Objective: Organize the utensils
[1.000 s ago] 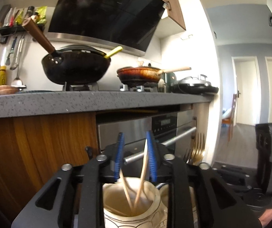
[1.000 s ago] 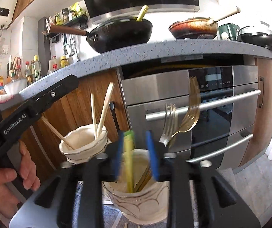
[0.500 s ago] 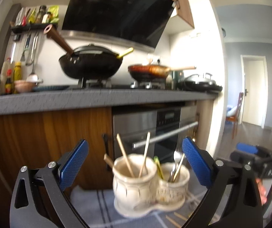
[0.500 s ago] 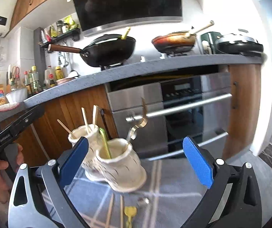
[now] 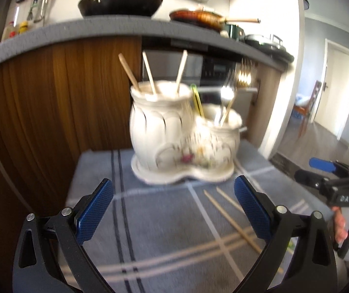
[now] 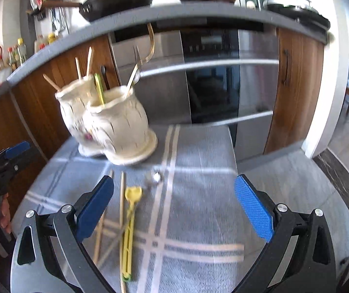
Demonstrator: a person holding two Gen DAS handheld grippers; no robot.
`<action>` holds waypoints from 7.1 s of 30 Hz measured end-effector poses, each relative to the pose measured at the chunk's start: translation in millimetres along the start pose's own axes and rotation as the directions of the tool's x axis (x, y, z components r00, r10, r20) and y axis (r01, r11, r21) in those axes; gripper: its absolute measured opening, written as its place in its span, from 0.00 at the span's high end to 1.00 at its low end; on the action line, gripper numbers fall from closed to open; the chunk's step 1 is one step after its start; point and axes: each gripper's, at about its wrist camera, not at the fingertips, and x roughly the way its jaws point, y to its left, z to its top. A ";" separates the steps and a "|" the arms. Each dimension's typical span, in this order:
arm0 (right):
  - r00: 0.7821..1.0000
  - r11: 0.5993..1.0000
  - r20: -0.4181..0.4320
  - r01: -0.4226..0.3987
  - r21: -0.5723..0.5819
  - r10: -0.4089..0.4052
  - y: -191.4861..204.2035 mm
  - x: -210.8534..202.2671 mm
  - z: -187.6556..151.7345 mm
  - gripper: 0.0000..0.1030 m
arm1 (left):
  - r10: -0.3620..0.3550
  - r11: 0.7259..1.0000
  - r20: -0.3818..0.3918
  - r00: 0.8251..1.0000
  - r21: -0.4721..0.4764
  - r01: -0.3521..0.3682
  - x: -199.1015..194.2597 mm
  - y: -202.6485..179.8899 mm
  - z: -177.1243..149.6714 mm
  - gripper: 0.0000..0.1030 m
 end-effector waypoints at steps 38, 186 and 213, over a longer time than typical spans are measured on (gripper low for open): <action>0.943 0.996 -0.322 -0.086 -0.011 0.078 20.3 79.4 -4.7 0.97 | -0.101 0.982 -0.266 0.959 0.127 0.139 49.3 -74.8 -54.5 0.10; 0.957 0.983 0.230 -0.182 0.008 0.176 45.6 -15.6 127.1 0.40 | -0.059 0.996 0.398 0.916 0.081 0.029 -9.8 13.4 114.6 0.33; 0.997 1.000 0.082 0.008 -0.022 -0.006 7.5 -42.6 39.3 0.05 | -0.025 0.999 0.134 0.991 0.051 0.019 -37.3 0.6 40.6 0.05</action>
